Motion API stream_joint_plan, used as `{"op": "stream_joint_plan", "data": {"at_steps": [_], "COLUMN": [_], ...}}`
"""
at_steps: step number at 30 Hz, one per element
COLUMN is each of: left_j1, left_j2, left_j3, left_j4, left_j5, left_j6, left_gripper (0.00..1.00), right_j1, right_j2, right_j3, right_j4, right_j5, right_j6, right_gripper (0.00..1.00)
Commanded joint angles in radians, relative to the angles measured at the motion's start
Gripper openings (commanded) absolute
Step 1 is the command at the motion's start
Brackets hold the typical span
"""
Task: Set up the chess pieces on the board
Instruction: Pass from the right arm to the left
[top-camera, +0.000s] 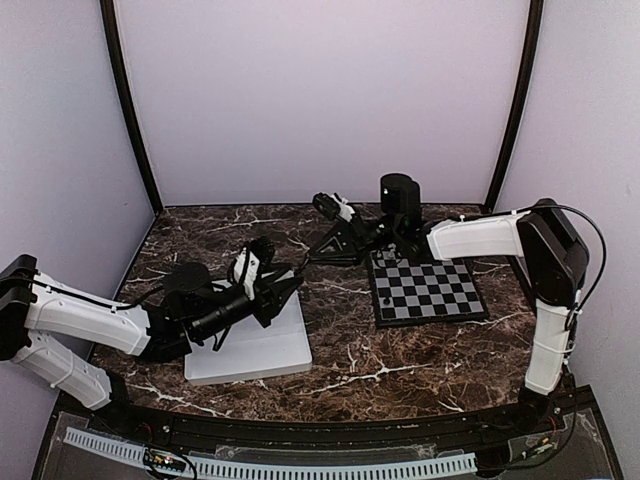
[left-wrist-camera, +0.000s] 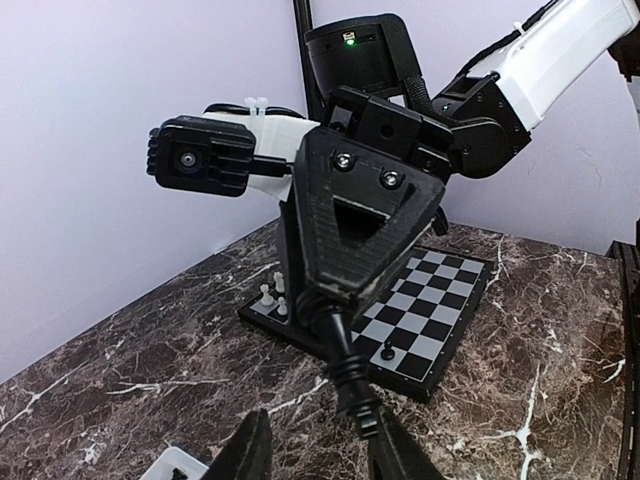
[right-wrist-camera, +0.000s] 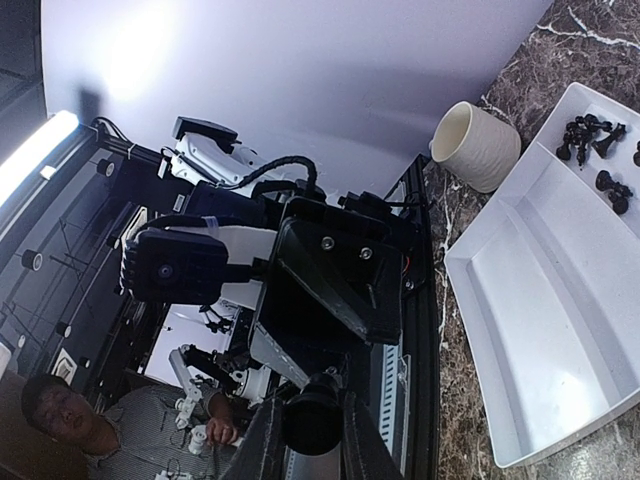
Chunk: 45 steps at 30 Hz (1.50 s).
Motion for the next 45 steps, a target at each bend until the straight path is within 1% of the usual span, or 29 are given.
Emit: {"op": "stream_joint_plan", "data": {"at_steps": [1,10,13,19,24,25,28,30,42,45], "left_j1": [0.000,0.000,0.000,0.000,0.000,0.000,0.000,0.001,0.001,0.001], "left_j2": [-0.009,-0.022,-0.031,-0.037,-0.030,-0.028,-0.020,-0.016,-0.011,-0.013], "left_j3": [0.035,0.048,0.053,0.059,0.084,0.085,0.100,0.105,0.114,0.113], "left_j4": [0.021,-0.001,-0.010,-0.009,-0.049,-0.052,-0.077,-0.083,-0.128,-0.131], "left_j5": [0.001,0.028,0.032,0.025,0.019,0.018,0.011,0.007,0.015,0.015], "left_j6": [0.005,-0.005,-0.009,-0.033,-0.036,-0.036,-0.040,-0.046,-0.058,-0.053], "left_gripper": [0.33,0.23,0.21,0.24,0.18,0.18,0.26,0.28,0.31,0.29], "right_j1": [0.005,0.006,0.005,0.005,0.006,0.005,0.004,0.004,0.000,0.000], "right_j2": [-0.036,-0.034,-0.040,-0.046,-0.051,-0.052,-0.056,-0.059,-0.083,-0.087], "right_j3": [-0.012,-0.010,-0.009,-0.011,-0.012,-0.011,-0.011,-0.011,-0.017,-0.020], "right_j4": [0.033,0.002,-0.032,-0.064,-0.069,-0.069,-0.069,-0.069,-0.061,-0.061], "right_j5": [-0.012,-0.002,0.009,0.019,0.020,0.020,0.019,0.018,0.016,0.015], "right_j6": [-0.004,-0.038,-0.070,-0.099,-0.107,-0.107,-0.108,-0.107,-0.104,-0.107], "right_gripper": [0.00,0.00,0.00,0.03,0.03,0.03,0.03,0.03,0.02,0.02]}}
